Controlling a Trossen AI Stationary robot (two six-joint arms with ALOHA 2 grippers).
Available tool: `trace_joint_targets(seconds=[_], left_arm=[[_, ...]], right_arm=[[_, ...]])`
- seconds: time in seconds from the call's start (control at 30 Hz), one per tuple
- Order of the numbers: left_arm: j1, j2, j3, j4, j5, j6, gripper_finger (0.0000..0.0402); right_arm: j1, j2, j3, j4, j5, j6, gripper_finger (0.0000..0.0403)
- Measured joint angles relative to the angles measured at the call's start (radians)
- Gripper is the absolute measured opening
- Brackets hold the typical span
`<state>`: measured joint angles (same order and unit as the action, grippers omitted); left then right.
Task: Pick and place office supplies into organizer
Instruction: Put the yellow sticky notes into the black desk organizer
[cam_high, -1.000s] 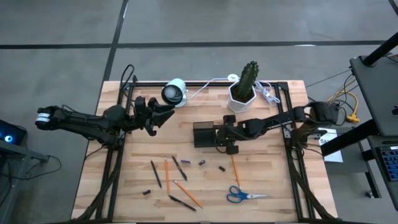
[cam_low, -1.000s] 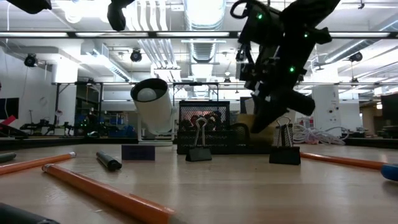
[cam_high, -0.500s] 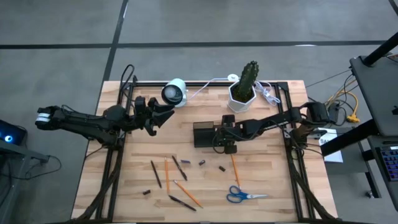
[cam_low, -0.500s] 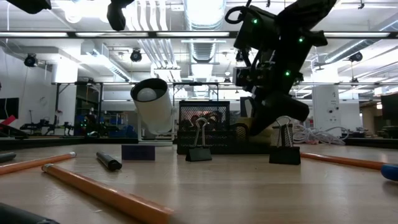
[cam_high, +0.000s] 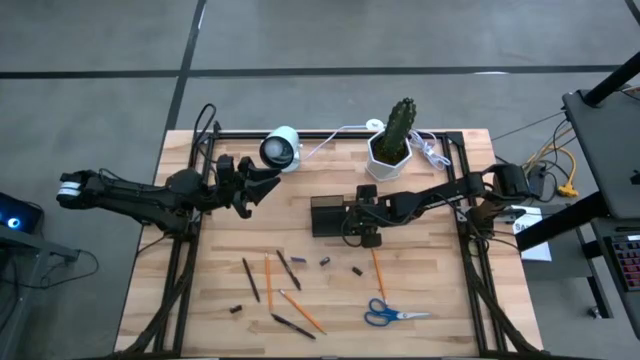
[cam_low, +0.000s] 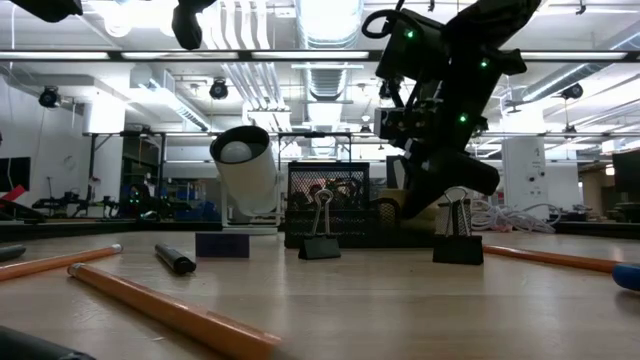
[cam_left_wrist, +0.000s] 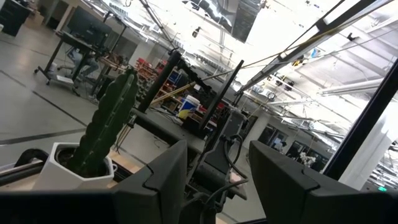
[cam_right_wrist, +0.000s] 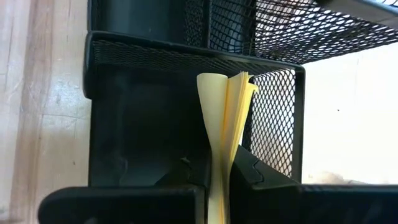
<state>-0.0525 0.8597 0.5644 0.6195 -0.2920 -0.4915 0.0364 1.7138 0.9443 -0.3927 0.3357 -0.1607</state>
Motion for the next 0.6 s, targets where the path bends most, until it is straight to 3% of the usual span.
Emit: trace_joint_targets(seconds=[0.33, 0.6], left_arm=[[0.0, 0.0, 0.0, 0.0, 0.0, 0.0, 0.0157], [0.0, 0.0, 0.0, 0.0, 0.0, 0.0, 0.0157]], right_arm=[[0.0, -0.002, 0.0, -0.044, -0.034, 0.027, 0.0017], [0.0, -0.002, 0.019, -0.048, -0.034, 0.038, 0.0082]])
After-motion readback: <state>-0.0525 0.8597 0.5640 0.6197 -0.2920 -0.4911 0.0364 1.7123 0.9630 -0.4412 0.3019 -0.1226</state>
